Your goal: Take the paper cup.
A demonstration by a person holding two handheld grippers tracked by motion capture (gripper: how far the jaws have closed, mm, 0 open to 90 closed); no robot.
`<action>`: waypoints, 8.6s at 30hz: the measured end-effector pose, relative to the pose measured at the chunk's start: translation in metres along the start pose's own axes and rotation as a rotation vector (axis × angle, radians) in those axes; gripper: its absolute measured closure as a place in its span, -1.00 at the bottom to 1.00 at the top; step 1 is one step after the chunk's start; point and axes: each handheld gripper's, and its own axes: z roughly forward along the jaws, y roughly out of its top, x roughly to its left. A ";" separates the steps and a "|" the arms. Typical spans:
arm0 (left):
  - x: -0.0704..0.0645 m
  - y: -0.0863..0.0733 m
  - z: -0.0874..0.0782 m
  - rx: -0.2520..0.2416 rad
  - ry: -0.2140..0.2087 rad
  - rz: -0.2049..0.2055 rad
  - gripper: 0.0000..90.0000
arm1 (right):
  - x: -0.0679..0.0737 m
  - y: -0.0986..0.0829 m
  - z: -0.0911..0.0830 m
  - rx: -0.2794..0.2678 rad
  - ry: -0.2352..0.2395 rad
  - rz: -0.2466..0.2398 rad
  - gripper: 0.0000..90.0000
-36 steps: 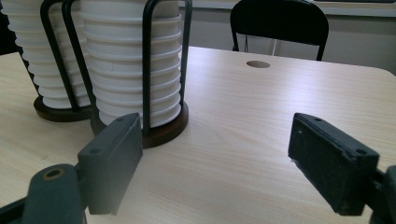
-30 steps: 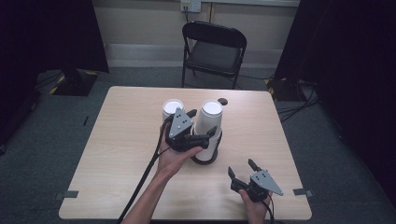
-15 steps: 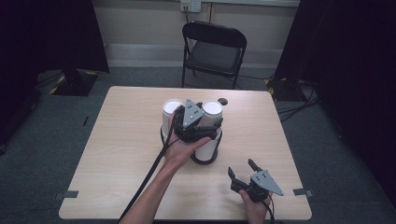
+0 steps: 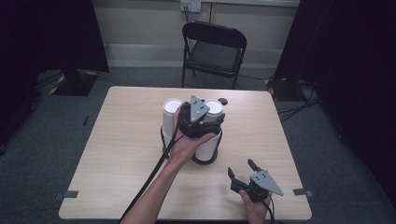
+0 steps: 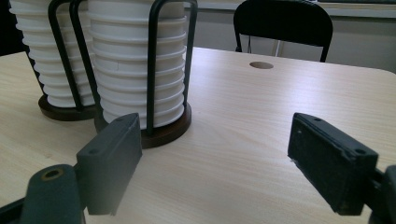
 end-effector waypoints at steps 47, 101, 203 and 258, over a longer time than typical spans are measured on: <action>0.006 0.003 0.000 -0.033 -0.018 -0.062 -0.49 | -0.001 0.000 0.000 -0.004 0.010 0.003 -0.62; 0.029 0.024 -0.053 -0.366 -0.111 -0.179 -0.48 | -0.001 0.000 0.000 0.003 0.010 0.003 -0.62; 0.026 -0.137 -0.108 -0.126 -0.343 -0.720 -0.48 | 0.090 0.018 0.014 -0.252 0.350 -0.120 -0.01; 0.040 -0.144 -0.119 -0.156 -0.127 -0.502 -0.65 | 0.080 0.023 0.018 -0.139 0.337 -0.088 0.91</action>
